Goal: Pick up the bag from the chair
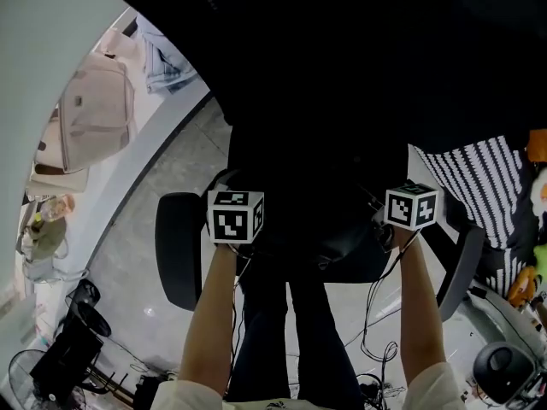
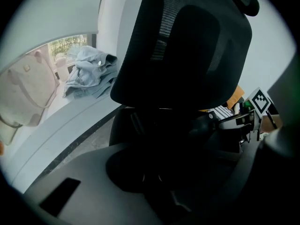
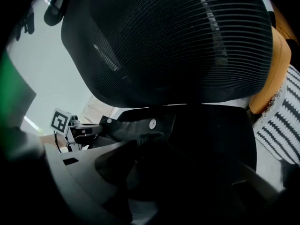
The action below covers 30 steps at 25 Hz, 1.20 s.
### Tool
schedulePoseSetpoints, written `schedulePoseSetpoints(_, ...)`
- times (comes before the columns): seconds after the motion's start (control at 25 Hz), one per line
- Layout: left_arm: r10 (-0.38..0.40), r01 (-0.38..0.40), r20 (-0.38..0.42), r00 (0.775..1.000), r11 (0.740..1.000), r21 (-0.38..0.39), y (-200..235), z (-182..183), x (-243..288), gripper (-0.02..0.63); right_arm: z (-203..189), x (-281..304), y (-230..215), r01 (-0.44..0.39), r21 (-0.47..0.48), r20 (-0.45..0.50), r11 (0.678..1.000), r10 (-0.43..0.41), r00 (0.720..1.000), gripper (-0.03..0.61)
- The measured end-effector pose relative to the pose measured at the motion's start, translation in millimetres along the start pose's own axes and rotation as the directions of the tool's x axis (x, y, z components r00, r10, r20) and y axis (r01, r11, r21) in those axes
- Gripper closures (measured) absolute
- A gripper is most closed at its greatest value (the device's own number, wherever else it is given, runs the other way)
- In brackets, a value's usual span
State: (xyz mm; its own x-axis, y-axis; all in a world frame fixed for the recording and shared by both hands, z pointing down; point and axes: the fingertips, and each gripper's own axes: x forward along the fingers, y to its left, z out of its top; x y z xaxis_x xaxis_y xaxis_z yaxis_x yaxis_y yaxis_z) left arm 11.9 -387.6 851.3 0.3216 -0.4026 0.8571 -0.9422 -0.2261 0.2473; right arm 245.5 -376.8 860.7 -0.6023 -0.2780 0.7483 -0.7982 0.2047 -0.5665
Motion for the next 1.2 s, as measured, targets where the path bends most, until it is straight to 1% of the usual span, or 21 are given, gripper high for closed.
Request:
schedulePoseSetpoints(0.12, 0.002, -0.002, 0.061, 0.998, 1.000, 0.009, -3, 2, -9, 0.574, 1, 1, -2, -0.013, 0.018, -0.008, 1.000, 0.014, 1.000, 0.351)
schedulePoseSetpoints(0.24, 0.006, -0.010, 0.116, 0.993, 0.999, 0.034, -5, 5, -17, 0.580, 6, 3, -6, -0.014, 0.053, 0.004, 0.998, 0.014, 1.000, 0.312)
schedulePoseSetpoints(0.32, -0.001, -0.005, 0.140, 0.990, 0.999, 0.044, -6, 6, -22, 0.580, 7, 4, -9, -0.016, 0.062, 0.009, 0.998, 0.015, 1.000, 0.256)
schedulePoseSetpoints(0.36, -0.008, 0.001, 0.152, 0.988, 0.999, 0.046, -7, 6, -24, 0.581, 6, 4, -10, -0.021, 0.062, 0.004, 0.998, 0.021, 1.000, 0.237)
schedulePoseSetpoints(0.52, -0.041, 0.032, 0.191, 0.981, 0.998, 0.047, -11, 6, -32, 0.581, 7, 6, -7, -0.102, 0.073, -0.013, 0.992, 0.103, 0.995, 0.233)
schedulePoseSetpoints(0.56, -0.046, 0.037, 0.195, 0.980, 0.998, 0.048, -12, 6, -33, 0.581, 10, 6, -4, -0.125, 0.077, -0.006, 0.989, 0.126, 0.992, 0.246)
schedulePoseSetpoints(0.6, -0.049, 0.040, 0.196, 0.979, 0.998, 0.049, -12, 5, -34, 0.581, 12, 7, -1, -0.143, 0.077, 0.003, 0.987, 0.143, 0.990, 0.276)
schedulePoseSetpoints(0.64, -0.051, 0.042, 0.196, 0.979, 0.998, 0.049, -12, 5, -35, 0.581, 14, 8, 2, -0.151, 0.069, 0.008, 0.986, 0.151, 0.989, 0.321)
schedulePoseSetpoints(0.72, -0.050, 0.041, 0.195, 0.980, 0.998, 0.047, -12, 4, -37, 0.581, 15, 10, 6, -0.139, 0.032, -0.001, 0.990, 0.139, 0.990, 0.359)
schedulePoseSetpoints(0.84, -0.046, 0.040, 0.186, 0.982, 0.998, 0.039, -12, 3, -40, 0.581, 13, 5, 11, -0.117, -0.010, 0.008, 0.993, 0.117, 0.993, 0.374)
schedulePoseSetpoints(0.96, -0.034, 0.032, 0.178, 0.984, 0.999, 0.013, -15, 1, -47, 0.581, 10, -10, 19, -0.094, -0.052, 0.037, 0.994, 0.096, 0.995, 0.405)
schedulePoseSetpoints(1.08, -0.016, 0.021, 0.175, 0.984, 1.000, -0.022, -20, -2, -61, 0.581, 5, -30, 31, -0.051, -0.096, 0.077, 0.994, 0.059, 0.995, 0.433)
schedulePoseSetpoints(1.2, -0.003, 0.008, 0.174, 0.985, 1.000, -0.024, -26, -6, -76, 0.581, -2, -49, 46, -0.002, -0.136, 0.121, 0.991, 0.018, 0.993, 0.448)
